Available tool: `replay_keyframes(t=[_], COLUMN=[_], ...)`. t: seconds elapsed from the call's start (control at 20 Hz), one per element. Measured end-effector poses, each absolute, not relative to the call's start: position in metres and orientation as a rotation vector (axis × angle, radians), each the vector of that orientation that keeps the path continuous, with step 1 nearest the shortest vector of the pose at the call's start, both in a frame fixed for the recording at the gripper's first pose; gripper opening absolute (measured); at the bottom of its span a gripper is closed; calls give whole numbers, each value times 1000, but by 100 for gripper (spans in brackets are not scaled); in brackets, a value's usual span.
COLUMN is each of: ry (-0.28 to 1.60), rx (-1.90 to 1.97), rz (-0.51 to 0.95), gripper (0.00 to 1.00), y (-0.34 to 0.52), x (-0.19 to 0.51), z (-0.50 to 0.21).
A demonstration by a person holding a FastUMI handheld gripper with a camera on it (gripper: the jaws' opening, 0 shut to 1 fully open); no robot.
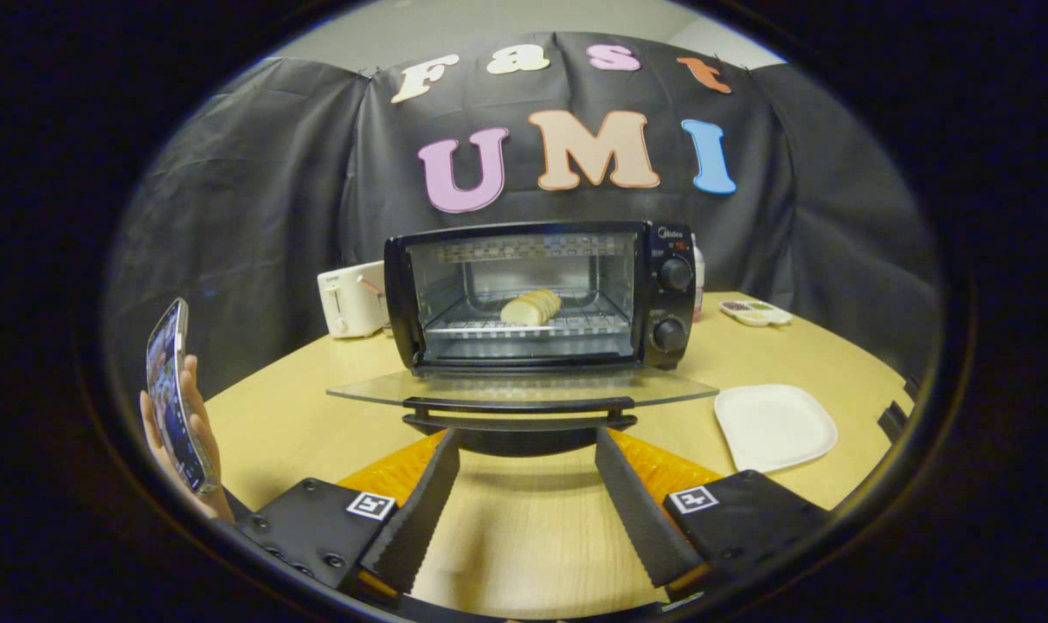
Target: Open the toaster oven, put the food inside, and close the toaster oven door.
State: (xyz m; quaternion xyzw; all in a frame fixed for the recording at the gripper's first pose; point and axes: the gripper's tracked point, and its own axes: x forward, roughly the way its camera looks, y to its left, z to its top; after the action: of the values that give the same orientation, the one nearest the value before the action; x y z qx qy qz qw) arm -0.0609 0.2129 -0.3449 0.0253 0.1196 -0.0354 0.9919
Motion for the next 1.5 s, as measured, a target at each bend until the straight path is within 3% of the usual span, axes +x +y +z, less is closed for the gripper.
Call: replay_keyframes(t=[0.9, 1.5], ry=[56, -45], rx=[42, 33], rz=[-74, -87], gripper=[99, 99], y=[202, 193], x=[45, 68], z=[-257, -201])
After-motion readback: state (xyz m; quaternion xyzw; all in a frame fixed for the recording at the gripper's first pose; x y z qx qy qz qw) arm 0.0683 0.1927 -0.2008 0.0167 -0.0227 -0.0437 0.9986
